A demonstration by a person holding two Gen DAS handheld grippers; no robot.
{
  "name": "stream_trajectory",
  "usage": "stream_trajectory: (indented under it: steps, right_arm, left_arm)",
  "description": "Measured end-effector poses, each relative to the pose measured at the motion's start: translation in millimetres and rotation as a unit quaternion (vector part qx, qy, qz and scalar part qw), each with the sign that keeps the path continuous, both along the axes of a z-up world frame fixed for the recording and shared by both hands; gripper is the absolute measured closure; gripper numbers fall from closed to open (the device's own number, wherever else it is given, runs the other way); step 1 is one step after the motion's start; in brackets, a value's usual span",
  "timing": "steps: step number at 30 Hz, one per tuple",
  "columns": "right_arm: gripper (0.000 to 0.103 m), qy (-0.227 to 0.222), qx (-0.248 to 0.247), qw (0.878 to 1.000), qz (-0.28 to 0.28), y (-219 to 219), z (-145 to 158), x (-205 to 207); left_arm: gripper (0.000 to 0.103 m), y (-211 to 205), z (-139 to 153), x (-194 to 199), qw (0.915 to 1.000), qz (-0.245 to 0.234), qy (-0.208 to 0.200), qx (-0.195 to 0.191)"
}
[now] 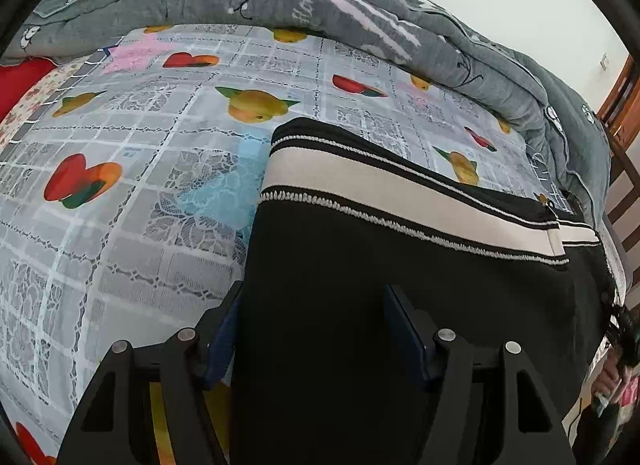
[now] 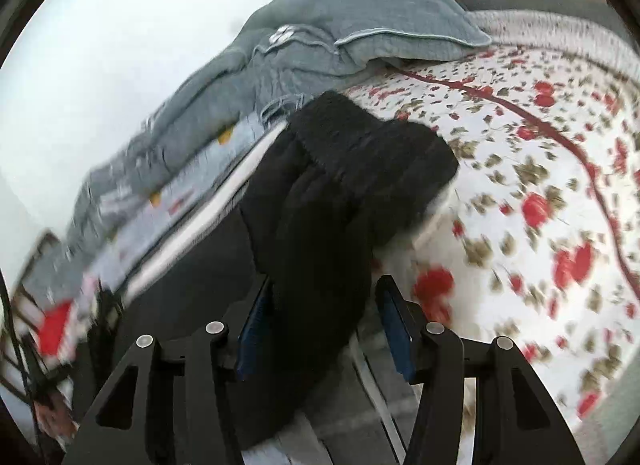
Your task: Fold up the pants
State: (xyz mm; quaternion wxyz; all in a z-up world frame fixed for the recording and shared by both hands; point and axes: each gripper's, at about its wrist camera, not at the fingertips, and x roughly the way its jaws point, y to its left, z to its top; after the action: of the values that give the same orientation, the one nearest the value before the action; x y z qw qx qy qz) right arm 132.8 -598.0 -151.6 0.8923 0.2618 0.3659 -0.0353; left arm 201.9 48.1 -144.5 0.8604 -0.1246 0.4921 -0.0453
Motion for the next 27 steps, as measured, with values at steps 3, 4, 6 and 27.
stream_trajectory:
  steps: [3, 4, 6, 27]
  right_arm:
    - [0.057, 0.004, 0.030, 0.999, -0.017, -2, 2, 17]
    - [0.074, 0.012, 0.014, 0.999, -0.030, 2, 7, 20]
    - [0.084, -0.001, -0.023, 1.000, -0.021, 14, 21, 18]
    - [0.090, -0.145, -0.156, 0.972, 0.100, 205, 148, 49]
  left_arm:
    - [0.052, 3, 0, 5, 0.9999, 0.013, 0.002, -0.003]
    - [0.060, 6, 0, 5, 0.9998, 0.020, 0.003, -0.008]
    - [0.076, 12, 0, 5, 0.9991, 0.035, 0.000, -0.025]
    - [0.092, 146, 25, -1, 0.9886, 0.119, -0.059, -0.072]
